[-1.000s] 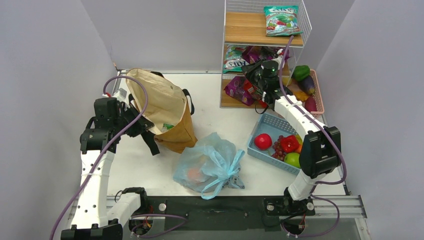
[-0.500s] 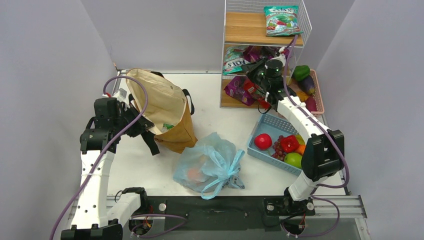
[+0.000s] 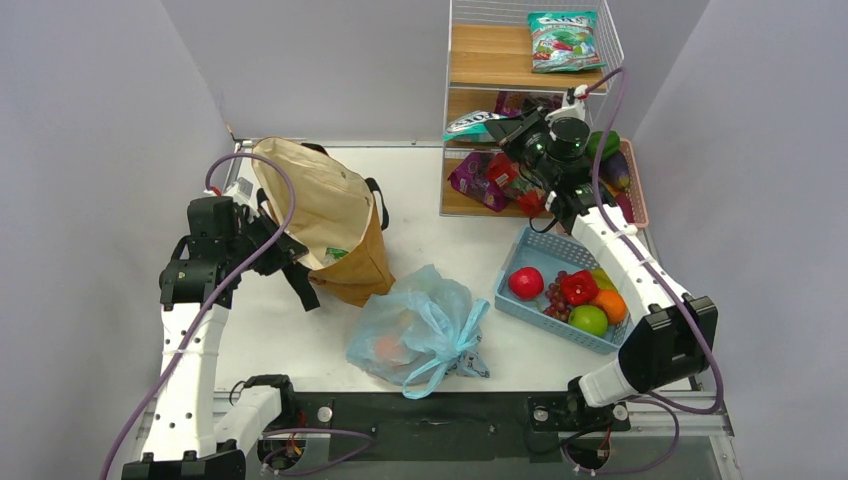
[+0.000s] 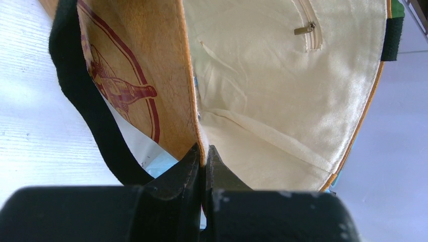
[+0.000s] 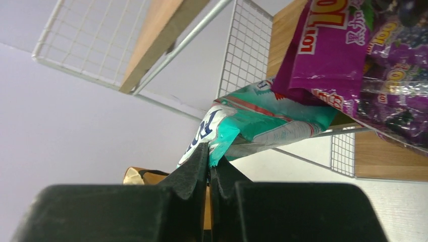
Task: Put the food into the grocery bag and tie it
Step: Pick up the snack from the shelf.
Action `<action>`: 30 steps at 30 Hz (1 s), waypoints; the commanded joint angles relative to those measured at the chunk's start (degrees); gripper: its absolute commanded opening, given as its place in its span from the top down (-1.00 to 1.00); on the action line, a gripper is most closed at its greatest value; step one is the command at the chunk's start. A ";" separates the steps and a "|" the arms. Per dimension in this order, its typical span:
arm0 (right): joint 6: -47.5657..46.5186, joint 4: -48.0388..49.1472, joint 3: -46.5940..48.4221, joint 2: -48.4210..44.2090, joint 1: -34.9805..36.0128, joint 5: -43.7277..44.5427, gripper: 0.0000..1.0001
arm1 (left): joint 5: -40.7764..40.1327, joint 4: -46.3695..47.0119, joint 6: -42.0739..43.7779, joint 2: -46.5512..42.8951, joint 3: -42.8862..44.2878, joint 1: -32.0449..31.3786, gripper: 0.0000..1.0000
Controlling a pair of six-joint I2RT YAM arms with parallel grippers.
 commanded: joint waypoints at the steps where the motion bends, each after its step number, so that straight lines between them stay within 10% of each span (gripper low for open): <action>1: -0.18 3.20 -0.04 -4.89 0.36 -1.43 1.00 | 1.37 1.20 -0.59 -1.04 0.31 0.04 1.00; 30: -2.93 2.23 4.76 -6.73 2.87 -8.76 1.00 | 1.92 1.55 -1.16 -1.64 -0.10 0.06 1.00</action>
